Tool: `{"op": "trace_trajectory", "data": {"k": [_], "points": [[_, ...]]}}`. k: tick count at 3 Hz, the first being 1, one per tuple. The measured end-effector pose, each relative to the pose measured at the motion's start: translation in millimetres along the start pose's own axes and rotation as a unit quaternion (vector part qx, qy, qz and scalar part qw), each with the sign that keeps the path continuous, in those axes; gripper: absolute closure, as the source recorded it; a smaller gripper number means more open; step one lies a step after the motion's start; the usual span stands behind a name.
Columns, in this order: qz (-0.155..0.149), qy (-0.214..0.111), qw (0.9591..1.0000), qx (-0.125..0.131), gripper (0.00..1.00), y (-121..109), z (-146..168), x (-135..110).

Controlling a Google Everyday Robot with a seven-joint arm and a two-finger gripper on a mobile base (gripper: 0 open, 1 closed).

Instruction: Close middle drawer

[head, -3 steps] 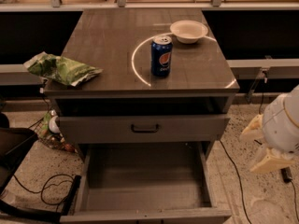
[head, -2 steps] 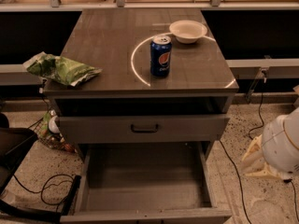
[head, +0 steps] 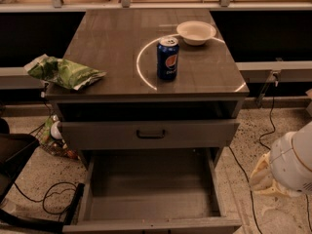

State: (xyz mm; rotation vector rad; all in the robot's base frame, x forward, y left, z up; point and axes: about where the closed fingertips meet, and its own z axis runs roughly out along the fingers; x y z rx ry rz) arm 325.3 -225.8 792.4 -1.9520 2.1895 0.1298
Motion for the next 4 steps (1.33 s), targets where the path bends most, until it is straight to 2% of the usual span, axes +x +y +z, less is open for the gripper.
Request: {"op": "trace_trajectory", "data": {"k": [1, 2, 3, 4], "points": [[-0.005, 0.000, 0.9999, 0.008, 1.00, 5.2, 11.0, -8.9], [-0.009, 0.030, 0.9995, 0.008, 1.00, 23.5, 53.5, -19.5], [-0.016, 0.075, 0.9962, -0.040, 1.00, 73.9, 146.3, -11.5], [-0.017, 0.097, 0.9920, -0.079, 1.00, 105.8, 197.3, 1.4]]}}
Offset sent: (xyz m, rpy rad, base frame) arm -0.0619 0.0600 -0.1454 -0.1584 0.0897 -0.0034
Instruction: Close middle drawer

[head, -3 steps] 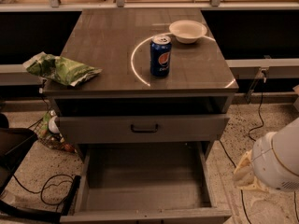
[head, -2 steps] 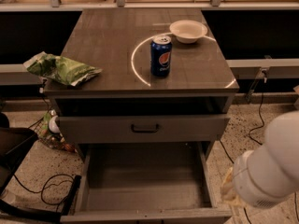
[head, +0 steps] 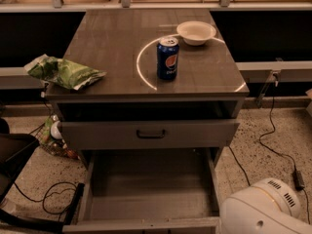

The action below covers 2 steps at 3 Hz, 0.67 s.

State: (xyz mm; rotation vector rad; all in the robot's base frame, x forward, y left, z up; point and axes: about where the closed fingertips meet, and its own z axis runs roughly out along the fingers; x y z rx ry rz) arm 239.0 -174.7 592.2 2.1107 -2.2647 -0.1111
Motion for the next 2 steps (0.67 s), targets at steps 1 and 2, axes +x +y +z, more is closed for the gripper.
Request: {"op": "trace_trajectory", "data": {"k": [1, 2], "points": [[0.005, -0.005, 0.9997, -0.023, 1.00, 8.4, 50.5, -2.6], [0.005, -0.007, 0.9997, -0.023, 1.00, 7.3, 53.2, -3.5]]}}
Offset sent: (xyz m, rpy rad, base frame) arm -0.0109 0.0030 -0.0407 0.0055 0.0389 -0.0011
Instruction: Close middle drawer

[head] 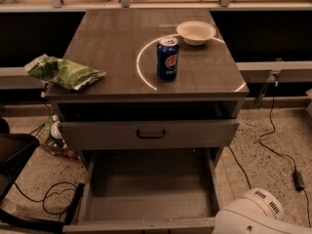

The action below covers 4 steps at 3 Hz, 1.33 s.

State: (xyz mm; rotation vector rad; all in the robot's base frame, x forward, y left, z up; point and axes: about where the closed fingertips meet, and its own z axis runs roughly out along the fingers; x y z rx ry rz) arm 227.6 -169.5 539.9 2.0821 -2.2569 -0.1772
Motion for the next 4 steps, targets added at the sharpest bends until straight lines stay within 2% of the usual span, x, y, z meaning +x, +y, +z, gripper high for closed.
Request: {"op": "trace_trajectory", "data": {"k": [2, 4], "points": [[-0.002, -0.026, 0.9996, -0.013, 1.00, -29.0, 64.0, -13.1], [-0.016, -0.022, 0.9996, -0.012, 1.00, -61.5, 121.6, -14.9]]}}
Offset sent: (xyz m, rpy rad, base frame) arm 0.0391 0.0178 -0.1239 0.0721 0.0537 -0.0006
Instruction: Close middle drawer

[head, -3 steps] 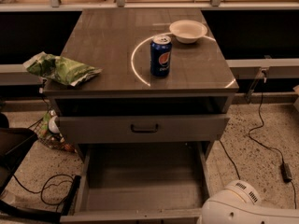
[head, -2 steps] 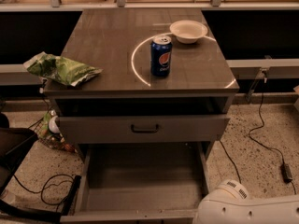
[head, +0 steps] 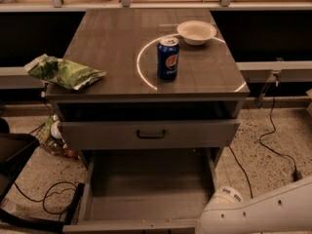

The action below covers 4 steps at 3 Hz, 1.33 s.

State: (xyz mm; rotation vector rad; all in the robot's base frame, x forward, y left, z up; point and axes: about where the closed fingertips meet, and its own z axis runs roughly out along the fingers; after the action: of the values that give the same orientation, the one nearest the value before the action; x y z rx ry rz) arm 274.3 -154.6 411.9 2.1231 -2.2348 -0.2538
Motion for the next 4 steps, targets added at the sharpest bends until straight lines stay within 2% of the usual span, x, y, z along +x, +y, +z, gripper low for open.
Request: {"op": "trace_trajectory", "data": {"k": [1, 2, 3, 4], "points": [[-0.007, -0.003, 0.9999, 0.014, 1.00, -14.8, 13.6, -2.4], [-0.026, -0.010, 0.9984, 0.049, 1.00, -41.0, 15.8, -17.1], [-0.033, -0.012, 0.9977, 0.057, 1.00, -48.1, 14.6, -22.1], [-0.062, -0.014, 0.9944, 0.085, 1.00, -77.0, 6.7, -44.2]]}}
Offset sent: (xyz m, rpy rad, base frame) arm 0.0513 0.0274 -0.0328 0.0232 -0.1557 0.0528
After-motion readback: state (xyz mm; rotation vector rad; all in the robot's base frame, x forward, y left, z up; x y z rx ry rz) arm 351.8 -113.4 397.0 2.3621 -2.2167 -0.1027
